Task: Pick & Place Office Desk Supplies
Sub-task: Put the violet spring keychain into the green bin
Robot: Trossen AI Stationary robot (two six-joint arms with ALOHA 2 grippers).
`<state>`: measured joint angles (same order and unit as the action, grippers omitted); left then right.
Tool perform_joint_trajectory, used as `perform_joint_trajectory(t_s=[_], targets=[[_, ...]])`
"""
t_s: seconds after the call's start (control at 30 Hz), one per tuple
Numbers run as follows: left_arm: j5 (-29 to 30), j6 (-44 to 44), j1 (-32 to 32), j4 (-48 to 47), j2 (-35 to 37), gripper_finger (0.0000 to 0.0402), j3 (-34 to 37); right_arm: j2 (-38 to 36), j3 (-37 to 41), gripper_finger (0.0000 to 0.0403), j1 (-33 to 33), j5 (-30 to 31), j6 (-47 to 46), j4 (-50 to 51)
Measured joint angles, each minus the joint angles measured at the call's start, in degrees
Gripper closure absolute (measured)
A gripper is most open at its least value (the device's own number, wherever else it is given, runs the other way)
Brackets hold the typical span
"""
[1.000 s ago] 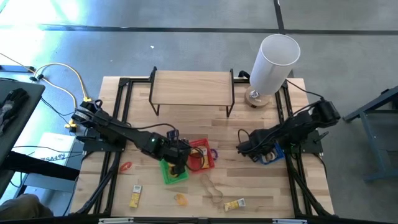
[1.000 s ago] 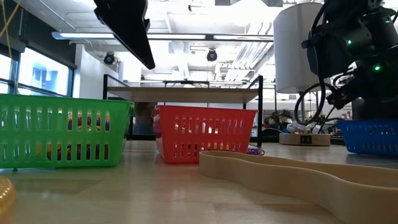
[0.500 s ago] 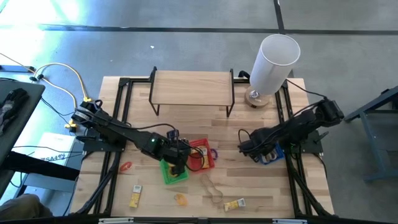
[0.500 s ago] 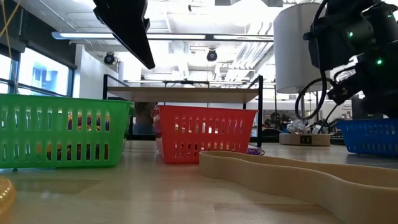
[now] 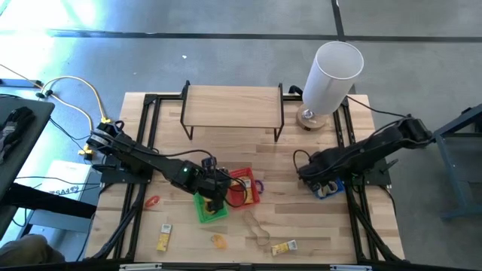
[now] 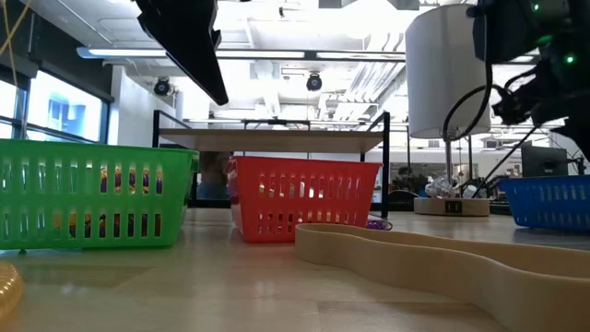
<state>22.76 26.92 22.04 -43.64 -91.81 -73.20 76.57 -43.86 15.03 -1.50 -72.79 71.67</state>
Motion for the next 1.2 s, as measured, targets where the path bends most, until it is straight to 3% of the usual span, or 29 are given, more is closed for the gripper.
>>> perform_joint_trajectory(t_s=[0.23, 0.47, 0.67, 0.97, 1.07, 1.2], targets=[[0.0, 0.0, 0.0, 0.0, 0.0, 0.0271, 0.3, -7.1, 0.0, 0.0318, 0.0, 0.2, -1.2, -0.8], [0.0, -0.6, 0.0, 0.0, 0.0, 0.0271, 0.3, -14.5, 0.0, 0.0324, 1.9, 4.7, 1.2, -5.1], [0.0, -0.6, -0.2, 0.2, 0.0, 0.0271, 0.3, -17.2, 0.0, 0.0324, 6.6, 14.1, 15.3, -19.8], [0.0, -0.6, -0.5, 0.5, 0.0, 0.0271, 0.3, -9.2, 0.0, 0.0323, 9.1, 20.6, 43.3, -47.7], [0.0, -0.6, -0.4, 0.5, 0.0, 0.0271, 0.3, -3.7, -0.1, 0.0311, 7.7, 20.7, 46.0, -52.3], [0.0, -0.6, -0.4, 0.5, 0.0, 0.0271, 0.3, 3.9, 0.0, 0.0266, 4.1, 20.9, 45.8, -55.4]])
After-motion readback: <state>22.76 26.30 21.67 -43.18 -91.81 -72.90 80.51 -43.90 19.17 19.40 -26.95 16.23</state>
